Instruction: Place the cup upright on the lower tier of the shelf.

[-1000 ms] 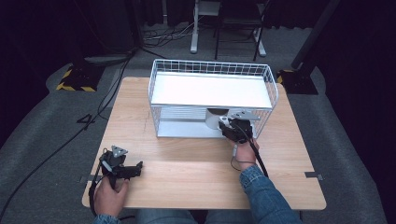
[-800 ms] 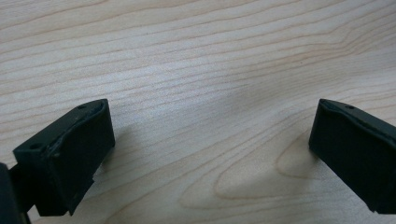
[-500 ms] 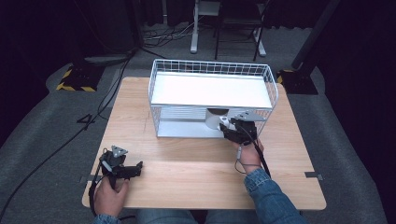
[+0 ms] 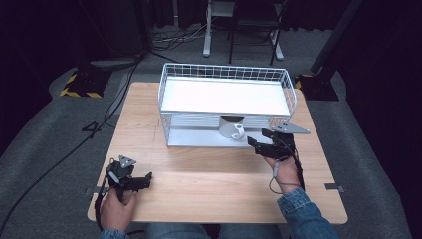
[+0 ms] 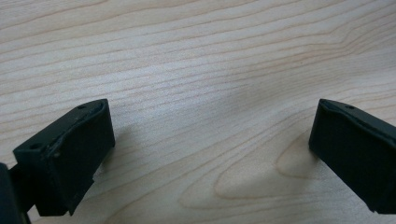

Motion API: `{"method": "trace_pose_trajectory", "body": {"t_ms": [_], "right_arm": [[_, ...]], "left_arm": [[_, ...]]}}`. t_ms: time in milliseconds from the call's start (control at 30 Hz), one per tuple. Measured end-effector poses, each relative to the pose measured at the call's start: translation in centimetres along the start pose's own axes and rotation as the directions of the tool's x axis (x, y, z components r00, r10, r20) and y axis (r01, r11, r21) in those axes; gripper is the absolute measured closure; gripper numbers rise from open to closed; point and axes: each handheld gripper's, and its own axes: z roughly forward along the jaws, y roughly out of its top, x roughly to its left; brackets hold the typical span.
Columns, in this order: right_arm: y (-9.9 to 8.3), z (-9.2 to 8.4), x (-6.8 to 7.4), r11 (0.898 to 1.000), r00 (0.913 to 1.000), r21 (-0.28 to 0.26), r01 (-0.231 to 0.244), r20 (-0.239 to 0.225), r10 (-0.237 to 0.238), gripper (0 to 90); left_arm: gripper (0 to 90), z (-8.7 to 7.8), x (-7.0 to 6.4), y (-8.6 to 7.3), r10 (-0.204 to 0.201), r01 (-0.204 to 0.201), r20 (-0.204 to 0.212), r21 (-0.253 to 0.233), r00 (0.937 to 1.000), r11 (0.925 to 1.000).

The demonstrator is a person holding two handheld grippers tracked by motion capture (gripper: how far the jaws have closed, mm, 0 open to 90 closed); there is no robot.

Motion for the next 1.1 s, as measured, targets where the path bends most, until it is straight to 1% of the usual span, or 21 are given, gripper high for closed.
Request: {"method": "trace_pose_trajectory", "body": {"t_ms": [233, 300, 333, 367, 433, 533, 567, 633, 733, 800, 833, 900, 967, 1000, 1067, 1100], "right_arm": [[-0.8, -2.3, -1.4, 1.000, 0.9998, 0.022, 0.013, -0.016, -0.012, 23.1], [-0.9, -2.6, -1.6, 1.000, 0.9997, 0.022, 0.016, -0.017, -0.016, 22.1], [-1.2, -3.2, -1.8, 0.999, 0.9993, 0.029, 0.025, -0.028, -0.024, 19.0], [-1.2, -3.2, -1.8, 0.999, 0.9993, 0.029, 0.025, -0.028, -0.024, 19.0], [-1.6, -3.8, -2.0, 0.999, 0.9987, 0.039, 0.038, -0.036, -0.036, 16.1], [-2.2, -4.4, -2.2, 0.997, 0.9984, 0.065, 0.039, -0.042, -0.037, 15.3], [-2.2, -4.4, -2.2, 0.997, 0.9984, 0.065, 0.039, -0.042, -0.037, 15.3], [-2.9, -4.7, -2.5, 0.995, 0.9977, 0.090, 0.044, -0.056, -0.039, 14.7], [-3.8, -5.2, -2.9, 0.993, 0.9977, 0.105, 0.046, -0.054, -0.041, 14.7], [-3.9, -5.4, -3.0, 0.993, 0.9978, 0.104, 0.046, -0.052, -0.040, 14.7], [-4.5, -5.7, -3.2, 0.993, 0.9978, 0.107, 0.043, -0.054, -0.038, 14.6], [-5.0, -5.9, -3.4, 0.993, 0.9975, 0.112, 0.047, -0.057, -0.041, 14.7], [-5.1, -6.0, -3.5, 0.992, 0.9975, 0.115, 0.050, -0.055, -0.043, 14.7], [-5.7, -6.1, -3.6, 0.990, 0.9983, 0.134, 0.038, -0.050, -0.032, 14.7], [-6.1, -6.1, -3.8, 0.988, 0.9983, 0.149, 0.038, -0.049, -0.031, 15.0], [-6.5, -6.0, -3.9, 0.985, 0.9982, 0.168, 0.042, -0.050, -0.034, 15.0]], "left_arm": [[0.5, 0.0, 0.0, 0.0, 0.000, 0.000, 0.000, 0.000, 1.0000, 1.0000], [0.5, 0.0, 0.0, 0.0, 0.000, 0.000, 0.000, 0.000, 1.0000, 1.0000], [0.5, 0.0, 0.0, 0.0, -0.002, 0.002, 0.000, 0.000, 1.0000, 1.0000], [0.5, 0.0, 0.0, 0.0, -0.002, 0.002, 0.000, 0.000, 1.0000, 1.0000], [0.5, 0.0, 0.0, 0.0, -0.003, 0.003, 0.000, -0.001, 1.0000, 1.0000], [0.5, 0.0, 0.0, 0.0, -0.003, 0.003, 0.000, -0.001, 1.0000, 1.0000], [0.5, 0.0, 0.0, 0.0, -0.003, 0.003, 0.000, -0.001, 1.0000, 1.0000], [0.4, 0.0, 0.0, 0.0, -0.003, 0.003, 0.000, -0.001, 1.0000, 1.0000], [0.5, 0.0, 0.0, 0.0, -0.003, 0.003, 0.000, -0.001, 1.0000, 1.0000], [0.5, 0.0, 0.0, 0.0, -0.003, 0.003, 0.000, -0.001, 1.0000, 1.0000], [0.5, 0.0, 0.0, 0.0, -0.003, 0.003, 0.000, -0.001, 1.0000, 1.0000], [0.5, 0.0, 0.0, 0.0, -0.002, 0.002, 0.000, 0.000, 1.0000, 1.0000], [0.5, 0.0, 0.0, 0.0, -0.003, 0.003, 0.000, -0.001, 1.0000, 1.0000], [0.4, 0.0, 0.0, 0.0, -0.003, 0.003, 0.000, -0.001, 1.0000, 1.0000], [0.5, 0.0, 0.0, 0.0, -0.003, 0.003, 0.000, -0.001, 1.0000, 1.0000], [0.5, 0.0, 0.0, 0.0, -0.002, 0.002, 0.000, 0.000, 1.0000, 1.0000]]}}
